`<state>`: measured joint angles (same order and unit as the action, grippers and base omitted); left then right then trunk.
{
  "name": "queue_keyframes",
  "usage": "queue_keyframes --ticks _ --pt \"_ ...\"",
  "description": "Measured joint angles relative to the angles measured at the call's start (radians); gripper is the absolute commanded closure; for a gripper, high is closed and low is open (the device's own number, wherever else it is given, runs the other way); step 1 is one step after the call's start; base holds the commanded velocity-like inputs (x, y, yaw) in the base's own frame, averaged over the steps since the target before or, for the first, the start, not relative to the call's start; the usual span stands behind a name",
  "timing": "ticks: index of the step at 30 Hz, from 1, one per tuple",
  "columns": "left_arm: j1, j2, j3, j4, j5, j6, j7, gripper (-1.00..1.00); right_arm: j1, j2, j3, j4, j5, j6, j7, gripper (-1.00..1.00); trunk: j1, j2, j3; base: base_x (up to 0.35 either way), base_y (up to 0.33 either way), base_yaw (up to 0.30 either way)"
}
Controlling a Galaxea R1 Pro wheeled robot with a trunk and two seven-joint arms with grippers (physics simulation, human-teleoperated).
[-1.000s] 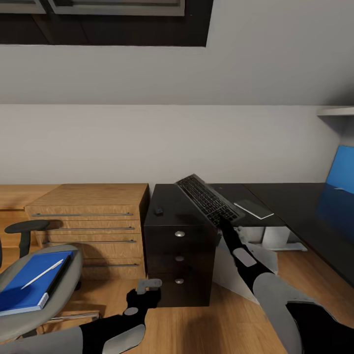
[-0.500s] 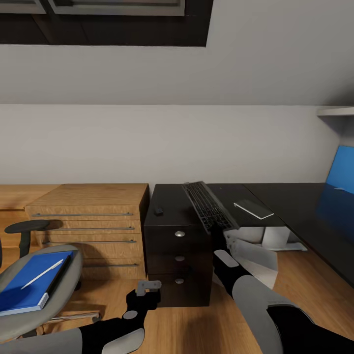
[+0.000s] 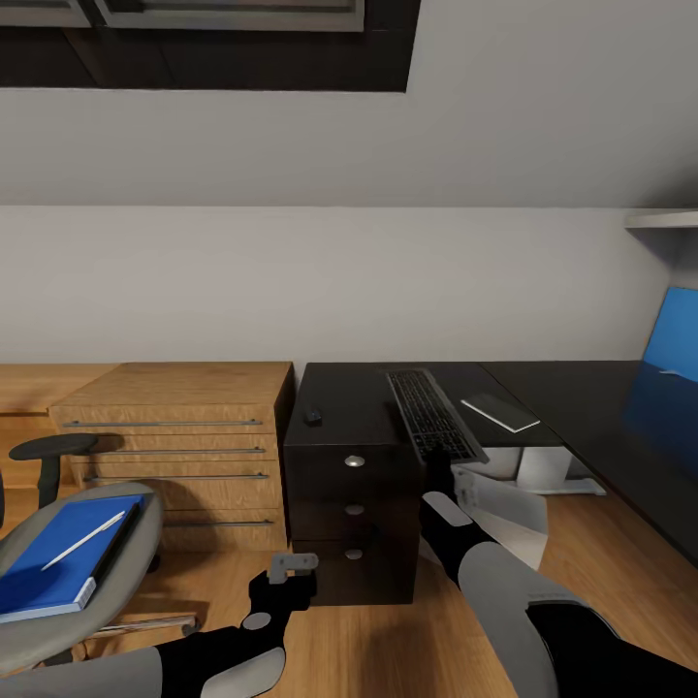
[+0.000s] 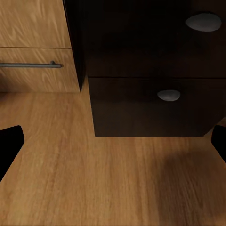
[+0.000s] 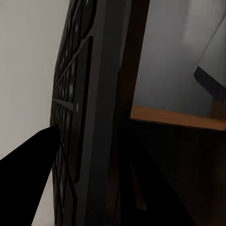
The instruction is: In the bedroom, organize the workspace by keeping the computer under the desk, ensuring the monitor is on the desk, placing the keyboard on the desk next to the monitor, placing the mouse on the desk next to the keyboard, moving the folder from the swivel chair onto the desk next to the mouse, stacking the notebook on top of the folder with the pen on top of the notebook, and positioning the swivel chair next to the desk.
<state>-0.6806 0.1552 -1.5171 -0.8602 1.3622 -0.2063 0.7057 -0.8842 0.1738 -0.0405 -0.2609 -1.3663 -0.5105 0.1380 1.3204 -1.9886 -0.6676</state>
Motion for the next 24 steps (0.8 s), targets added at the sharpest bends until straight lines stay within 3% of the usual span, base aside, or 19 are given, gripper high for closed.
queue_keyframes --ticks 4,6,12,24 --pt "0.000 0.000 0.000 0.000 0.000 0.000 0.001 -1.00 0.000 0.000 0.002 -0.001 0.001 -0.006 0.008 1.00 0.000 0.000 0.000 0.000 0.000 0.000" --pt "0.000 -0.002 0.000 0.000 0.000 0.000 0.001 -1.00 0.000 0.000 0.001 -0.002 0.007 -0.008 0.059 1.00 0.000 0.000 0.000 0.000 0.000 0.000" --pt "0.000 -0.004 0.000 0.000 0.000 0.000 0.000 -1.00 0.000 0.000 0.001 0.000 -0.001 -0.007 0.108 1.00 0.000 0.000 0.000 0.000 0.000 0.000" --pt "0.000 -0.006 -0.001 -0.001 0.000 0.001 0.001 -1.00 0.000 0.000 0.001 0.003 -0.005 -0.028 0.111 1.00 0.000 0.000 0.000 0.000 0.000 0.000"
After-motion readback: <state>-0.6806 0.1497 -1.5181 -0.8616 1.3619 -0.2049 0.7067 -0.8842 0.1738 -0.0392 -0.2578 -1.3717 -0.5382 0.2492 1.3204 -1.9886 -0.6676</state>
